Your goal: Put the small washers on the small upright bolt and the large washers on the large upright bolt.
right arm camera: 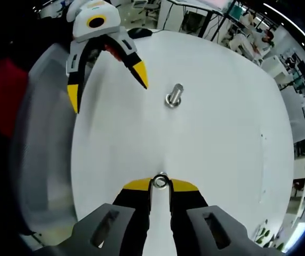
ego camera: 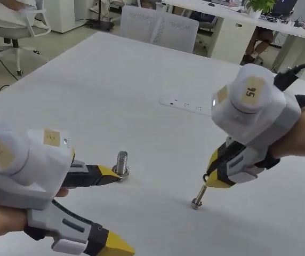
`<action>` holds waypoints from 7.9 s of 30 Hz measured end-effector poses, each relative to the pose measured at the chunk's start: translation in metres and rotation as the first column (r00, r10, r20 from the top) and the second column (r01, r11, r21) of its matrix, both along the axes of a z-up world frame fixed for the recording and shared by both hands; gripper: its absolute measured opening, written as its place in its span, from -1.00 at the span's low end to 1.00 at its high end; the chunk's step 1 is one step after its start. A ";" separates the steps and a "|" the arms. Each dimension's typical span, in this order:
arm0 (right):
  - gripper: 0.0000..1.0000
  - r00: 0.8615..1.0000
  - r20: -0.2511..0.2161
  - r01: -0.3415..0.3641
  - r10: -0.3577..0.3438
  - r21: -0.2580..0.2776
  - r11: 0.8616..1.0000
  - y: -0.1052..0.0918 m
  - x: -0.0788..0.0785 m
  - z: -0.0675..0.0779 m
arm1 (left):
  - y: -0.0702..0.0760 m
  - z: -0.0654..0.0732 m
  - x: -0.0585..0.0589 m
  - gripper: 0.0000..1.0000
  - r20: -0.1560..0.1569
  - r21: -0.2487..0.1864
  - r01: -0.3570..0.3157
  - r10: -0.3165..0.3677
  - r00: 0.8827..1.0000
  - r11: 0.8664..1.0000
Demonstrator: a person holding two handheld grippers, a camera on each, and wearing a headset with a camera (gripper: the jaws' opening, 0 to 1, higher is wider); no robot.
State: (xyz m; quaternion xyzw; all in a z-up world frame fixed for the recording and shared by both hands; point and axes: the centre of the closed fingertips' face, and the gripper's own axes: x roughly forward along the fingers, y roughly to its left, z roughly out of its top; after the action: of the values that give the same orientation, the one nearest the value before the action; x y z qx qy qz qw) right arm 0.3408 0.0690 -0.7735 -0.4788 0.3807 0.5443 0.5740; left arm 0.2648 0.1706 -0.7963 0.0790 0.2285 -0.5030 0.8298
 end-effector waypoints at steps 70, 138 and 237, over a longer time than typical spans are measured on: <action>-0.73 0.997 -0.083 0.003 -0.009 -0.083 0.997 -0.010 0.009 -0.067 | 0.004 -0.011 -0.003 0.53 -0.030 0.006 -0.018 0.018 0.999 1.000; 0.75 0.984 -0.102 0.164 -0.147 0.188 0.968 -0.004 0.010 -0.083 | -0.001 -0.015 -0.007 0.54 -0.052 0.020 0.001 0.000 0.999 1.000; 0.96 0.911 -0.163 0.389 -0.378 0.641 0.662 -0.005 -0.091 -0.037 | 0.039 0.001 -0.039 0.84 -0.089 -0.036 -0.141 0.137 0.987 0.989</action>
State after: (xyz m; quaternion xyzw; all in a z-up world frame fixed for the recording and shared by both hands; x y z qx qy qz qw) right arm 0.2496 0.0637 -0.8107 -0.1495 0.2598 0.5137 0.8039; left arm 0.2253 0.2096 -0.7952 0.0235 0.2587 -0.4516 0.8536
